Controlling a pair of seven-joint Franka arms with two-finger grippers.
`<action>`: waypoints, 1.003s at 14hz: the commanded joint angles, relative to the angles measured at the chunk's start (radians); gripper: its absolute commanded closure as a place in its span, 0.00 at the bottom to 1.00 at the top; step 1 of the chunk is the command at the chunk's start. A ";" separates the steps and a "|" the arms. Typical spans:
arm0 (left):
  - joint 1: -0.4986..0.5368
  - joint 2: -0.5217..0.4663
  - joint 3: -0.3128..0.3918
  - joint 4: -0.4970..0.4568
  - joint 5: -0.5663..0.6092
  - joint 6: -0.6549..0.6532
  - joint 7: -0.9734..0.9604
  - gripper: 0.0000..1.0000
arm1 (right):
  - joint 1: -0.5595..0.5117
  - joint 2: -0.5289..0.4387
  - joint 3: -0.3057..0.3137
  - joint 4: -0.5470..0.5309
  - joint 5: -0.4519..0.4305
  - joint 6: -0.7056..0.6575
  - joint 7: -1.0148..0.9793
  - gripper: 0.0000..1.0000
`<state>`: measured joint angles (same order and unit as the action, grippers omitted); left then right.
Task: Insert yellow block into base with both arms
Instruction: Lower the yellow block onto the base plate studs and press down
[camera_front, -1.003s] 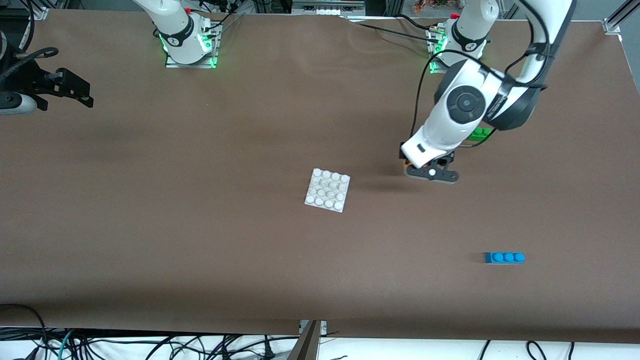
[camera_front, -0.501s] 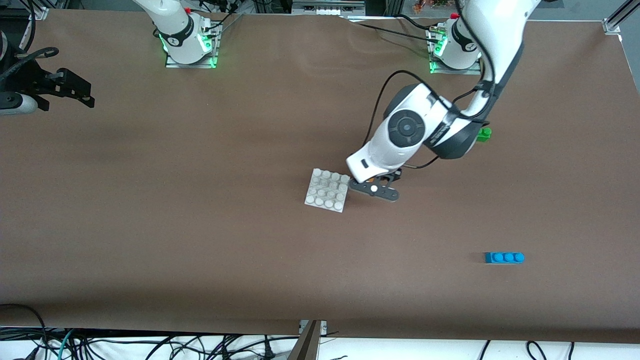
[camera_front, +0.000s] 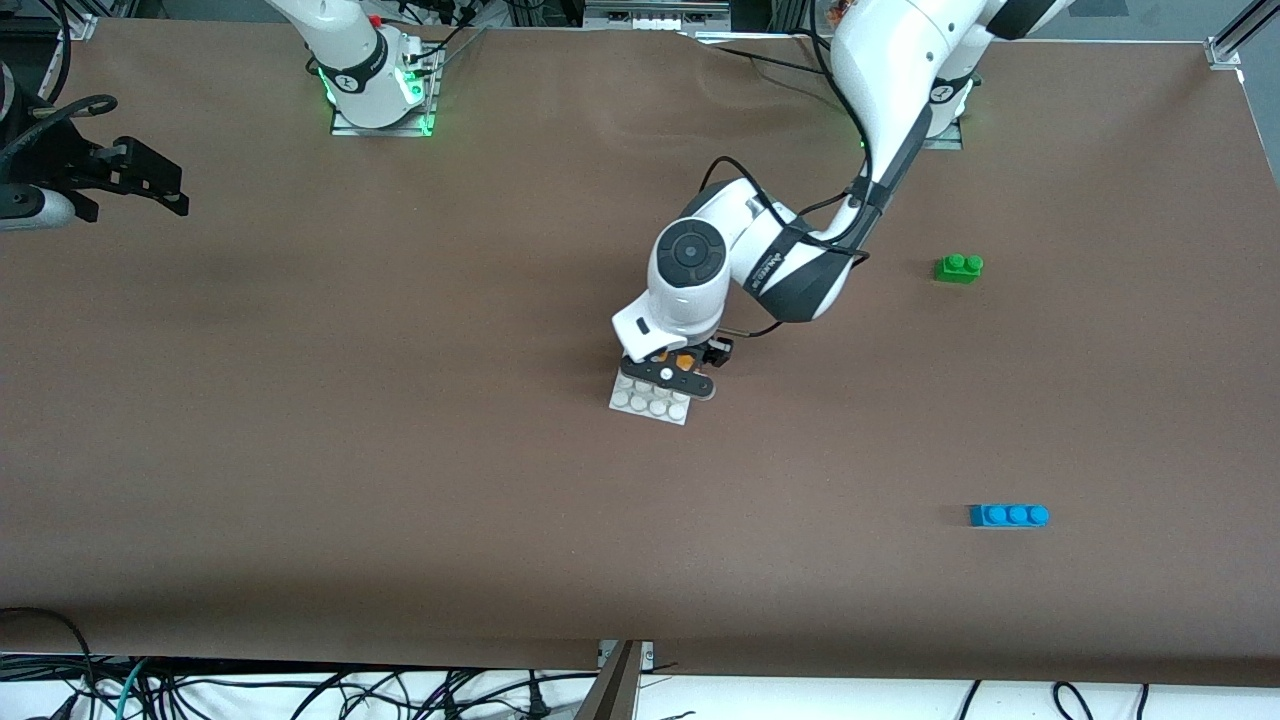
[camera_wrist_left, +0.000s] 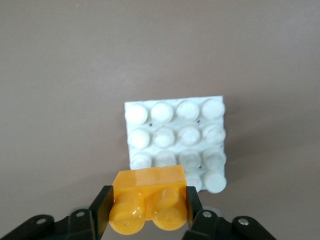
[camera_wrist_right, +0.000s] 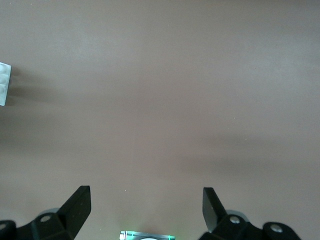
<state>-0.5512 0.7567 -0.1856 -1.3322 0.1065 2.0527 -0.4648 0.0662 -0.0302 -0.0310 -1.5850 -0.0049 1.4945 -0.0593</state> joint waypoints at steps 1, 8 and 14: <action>-0.015 0.064 0.012 0.088 0.022 -0.026 -0.009 0.57 | -0.005 0.006 0.002 0.019 0.016 -0.016 0.001 0.01; -0.049 0.099 0.020 0.091 0.027 0.021 -0.014 0.57 | -0.006 0.006 0.002 0.020 0.016 -0.014 0.001 0.01; -0.050 0.119 0.020 0.090 0.027 0.042 -0.002 0.54 | -0.006 0.006 0.000 0.019 0.016 -0.014 0.001 0.01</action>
<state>-0.5866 0.8476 -0.1758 -1.2814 0.1065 2.0833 -0.4654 0.0662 -0.0301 -0.0310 -1.5850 -0.0044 1.4945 -0.0593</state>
